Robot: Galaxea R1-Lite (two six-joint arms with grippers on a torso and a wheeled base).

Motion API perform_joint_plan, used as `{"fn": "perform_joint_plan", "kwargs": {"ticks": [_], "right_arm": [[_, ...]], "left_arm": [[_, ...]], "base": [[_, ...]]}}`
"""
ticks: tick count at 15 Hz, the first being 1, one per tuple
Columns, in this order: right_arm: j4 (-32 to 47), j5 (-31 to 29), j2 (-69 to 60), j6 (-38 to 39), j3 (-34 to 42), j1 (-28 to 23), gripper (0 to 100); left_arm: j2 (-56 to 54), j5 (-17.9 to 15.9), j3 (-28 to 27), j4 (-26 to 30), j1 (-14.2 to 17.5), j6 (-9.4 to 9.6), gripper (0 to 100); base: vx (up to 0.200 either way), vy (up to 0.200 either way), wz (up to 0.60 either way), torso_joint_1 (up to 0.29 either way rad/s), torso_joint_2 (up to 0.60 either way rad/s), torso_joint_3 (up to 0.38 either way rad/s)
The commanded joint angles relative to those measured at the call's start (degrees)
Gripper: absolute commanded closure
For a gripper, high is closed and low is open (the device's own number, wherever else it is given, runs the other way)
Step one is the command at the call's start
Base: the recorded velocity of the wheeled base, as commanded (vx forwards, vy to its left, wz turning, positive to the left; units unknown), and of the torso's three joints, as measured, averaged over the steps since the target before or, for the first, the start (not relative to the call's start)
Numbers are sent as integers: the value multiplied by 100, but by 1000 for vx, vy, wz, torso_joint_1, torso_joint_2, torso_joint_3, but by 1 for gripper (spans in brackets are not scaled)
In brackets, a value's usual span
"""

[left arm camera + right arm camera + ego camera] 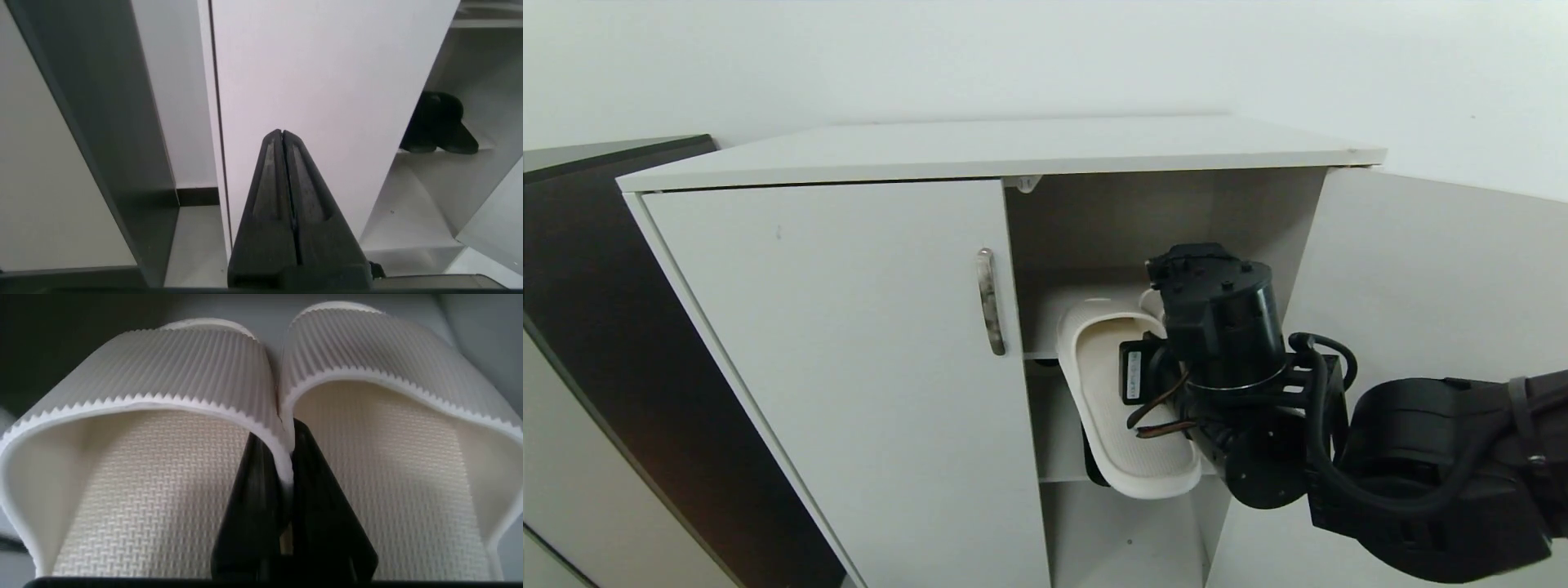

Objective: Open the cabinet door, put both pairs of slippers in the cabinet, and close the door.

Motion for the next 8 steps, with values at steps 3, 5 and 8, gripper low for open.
{"fn": "perform_joint_plan", "kwargs": {"ticks": [3, 5, 8], "right_arm": [[6, 219, 353, -186, -360, -170, 100], [41, 245, 810, -309, -1045, -451, 100], [85, 342, 1478, -616, -2073, -847, 100]], "left_arm": [[-1, 0, 1, -1, 4, -2, 100], [-1, 0, 1, -1, 13, -2, 100], [-1, 0, 1, -1, 4, -2, 100]], "base": [[0, 0, 0, 0, 0, 0], [0, 0, 0, 0, 0, 0], [0, 0, 0, 0, 0, 0]]}}
